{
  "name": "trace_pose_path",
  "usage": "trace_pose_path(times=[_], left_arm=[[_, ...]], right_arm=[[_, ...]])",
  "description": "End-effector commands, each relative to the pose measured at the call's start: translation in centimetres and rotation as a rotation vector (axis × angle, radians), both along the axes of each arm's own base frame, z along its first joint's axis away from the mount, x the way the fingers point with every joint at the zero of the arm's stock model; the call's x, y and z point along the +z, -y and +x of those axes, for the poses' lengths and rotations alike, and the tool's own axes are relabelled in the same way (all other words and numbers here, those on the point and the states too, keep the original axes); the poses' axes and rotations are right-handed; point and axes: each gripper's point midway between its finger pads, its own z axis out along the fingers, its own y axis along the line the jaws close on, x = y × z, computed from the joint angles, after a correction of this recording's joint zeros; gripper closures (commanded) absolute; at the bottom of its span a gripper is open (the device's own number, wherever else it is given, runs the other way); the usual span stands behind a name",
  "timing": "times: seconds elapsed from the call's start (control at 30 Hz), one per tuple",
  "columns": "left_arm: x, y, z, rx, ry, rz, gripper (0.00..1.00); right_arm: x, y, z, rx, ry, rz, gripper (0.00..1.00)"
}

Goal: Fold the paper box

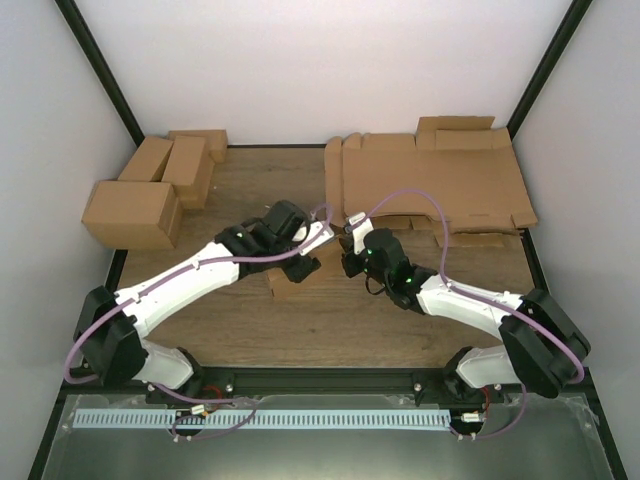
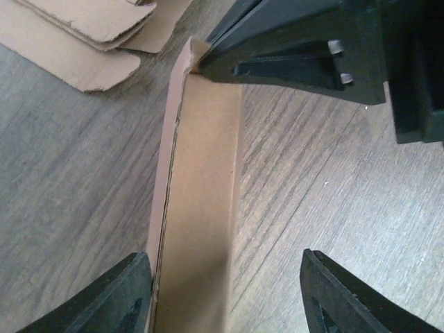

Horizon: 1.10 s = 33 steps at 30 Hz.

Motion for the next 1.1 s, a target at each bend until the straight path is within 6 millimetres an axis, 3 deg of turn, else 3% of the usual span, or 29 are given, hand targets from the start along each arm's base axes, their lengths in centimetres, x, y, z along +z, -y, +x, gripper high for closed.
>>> trace_pose_path(times=[0.0,0.1,0.33,0.53,0.67,0.73,0.93,1.07], left_arm=[[0.1,0.8,-0.1,-0.032,0.101,0.031,0.45],[-1.0,0.4,-0.3,-0.016,0.118,0.066,0.51],[-3.0,0.2,-0.9,0.004,0.089,0.108,0.50],[-3.6,0.2,-1.1,0.012,0.065,0.115,0.72],[-4.5,0.1,-1.5,0.014,0.047,0.126,0.76],[-4.7,0.2,-1.7,0.018,0.043,0.125,0.75],[-4.6,0.9,-2.4,0.029,0.016,0.094,0.51],[-4.4,1.2,-2.8,0.033,0.001,0.068,0.43]], right_arm=[[-4.4,1.2,-1.8,0.018,-0.133,-0.119,0.99],[-4.3,1.2,-1.7,0.015,-0.131,-0.120,0.99],[-4.3,1.2,-1.7,0.011,-0.132,-0.120,0.99],[-4.2,1.2,-1.7,0.007,-0.132,-0.110,0.99],[-4.3,1.3,-1.8,0.004,-0.132,-0.107,0.99],[-4.5,1.4,-1.8,0.004,-0.136,-0.109,0.99],[-4.9,1.4,-2.0,0.008,-0.143,-0.110,0.99],[-4.8,1.4,-2.1,0.010,-0.144,-0.104,0.99]])
